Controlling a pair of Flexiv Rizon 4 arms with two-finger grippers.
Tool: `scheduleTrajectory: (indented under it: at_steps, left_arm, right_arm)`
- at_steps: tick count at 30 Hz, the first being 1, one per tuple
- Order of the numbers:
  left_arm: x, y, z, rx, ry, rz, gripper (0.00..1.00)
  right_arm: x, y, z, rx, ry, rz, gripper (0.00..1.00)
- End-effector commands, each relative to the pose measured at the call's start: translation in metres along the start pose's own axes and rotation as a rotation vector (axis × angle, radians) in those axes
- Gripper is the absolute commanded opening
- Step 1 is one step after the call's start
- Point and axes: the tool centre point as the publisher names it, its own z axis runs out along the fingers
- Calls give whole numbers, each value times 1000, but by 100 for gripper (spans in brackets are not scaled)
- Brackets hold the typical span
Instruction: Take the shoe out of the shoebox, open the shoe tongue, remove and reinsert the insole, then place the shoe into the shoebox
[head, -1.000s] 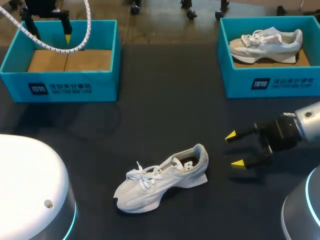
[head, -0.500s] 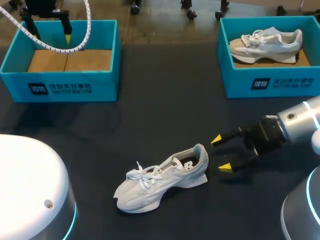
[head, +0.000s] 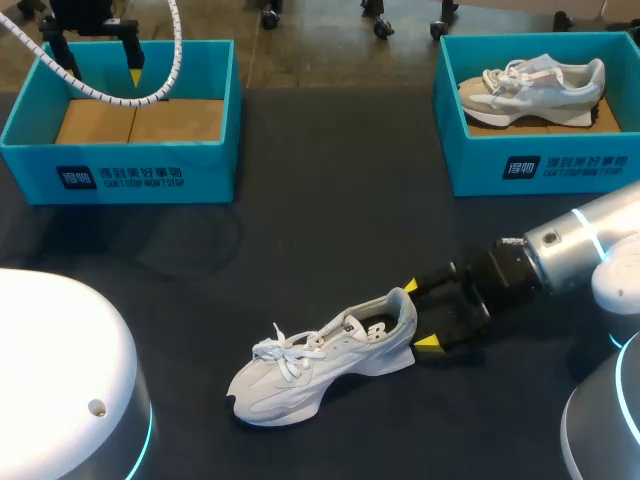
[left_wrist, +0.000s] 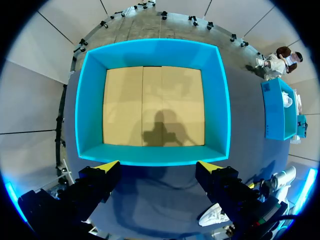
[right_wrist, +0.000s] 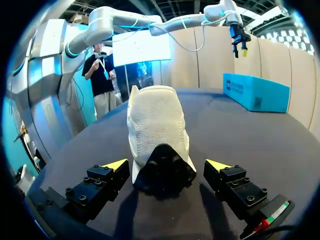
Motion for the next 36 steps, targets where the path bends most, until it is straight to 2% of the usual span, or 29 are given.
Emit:
scheduleTrajectory:
  at_steps: [1, 10, 19, 36]
  left_arm:
    - [0, 0, 0, 0, 0, 0, 100]
    - [0, 0, 0, 0, 0, 0, 100]
    - [0, 0, 0, 0, 0, 0, 100]
    - [0, 0, 0, 0, 0, 0, 100]
  right_arm:
    - [-1, 0, 7, -3, 8, -6, 100]
    - [5, 5, 17, -9, 34, -62, 100]
    - [3, 9, 28, -2, 68, -82, 100]
    - [6, 7, 44, 13, 108, -92, 100]
